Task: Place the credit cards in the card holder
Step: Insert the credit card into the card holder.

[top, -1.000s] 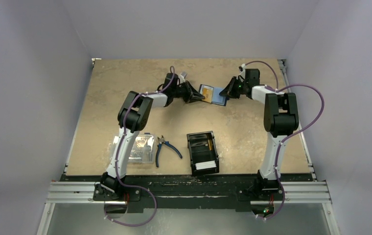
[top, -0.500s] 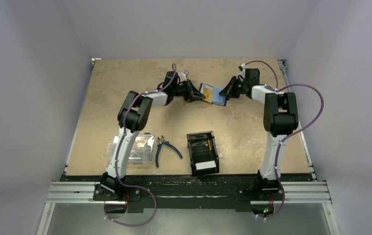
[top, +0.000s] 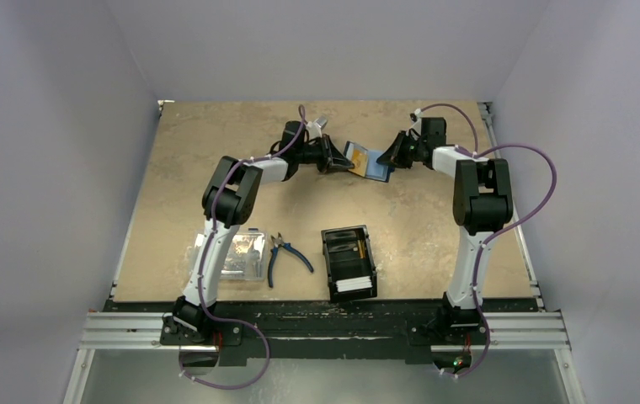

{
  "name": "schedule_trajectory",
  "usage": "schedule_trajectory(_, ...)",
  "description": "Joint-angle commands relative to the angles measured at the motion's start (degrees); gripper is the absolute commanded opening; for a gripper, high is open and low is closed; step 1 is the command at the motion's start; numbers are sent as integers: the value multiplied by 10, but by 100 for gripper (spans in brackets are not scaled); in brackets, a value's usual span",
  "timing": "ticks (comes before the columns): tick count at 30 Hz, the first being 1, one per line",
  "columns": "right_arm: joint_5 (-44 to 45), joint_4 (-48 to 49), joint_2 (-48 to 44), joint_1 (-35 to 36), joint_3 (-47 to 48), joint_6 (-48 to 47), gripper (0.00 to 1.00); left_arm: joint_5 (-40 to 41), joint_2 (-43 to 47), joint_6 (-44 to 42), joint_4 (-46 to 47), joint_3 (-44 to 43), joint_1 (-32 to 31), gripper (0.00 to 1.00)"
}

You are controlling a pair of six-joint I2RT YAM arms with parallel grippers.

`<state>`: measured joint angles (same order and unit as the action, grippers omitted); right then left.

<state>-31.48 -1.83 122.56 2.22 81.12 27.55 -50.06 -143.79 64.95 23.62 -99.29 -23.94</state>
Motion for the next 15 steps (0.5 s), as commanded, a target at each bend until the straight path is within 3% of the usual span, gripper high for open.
schedule_trajectory(1, 35, -32, 23, 3, 5, -24, 0, -23, 42, -4, 56, 0, 5, 0)
schedule_trajectory(8, 31, -31, 22, 3, 5, -24, 0, -20, 34, -21, 26, -5, 5, 0)
schedule_trajectory(15, 28, -31, 20, 3, 5, -24, 0, -14, 20, -98, -81, -47, 5, 0)
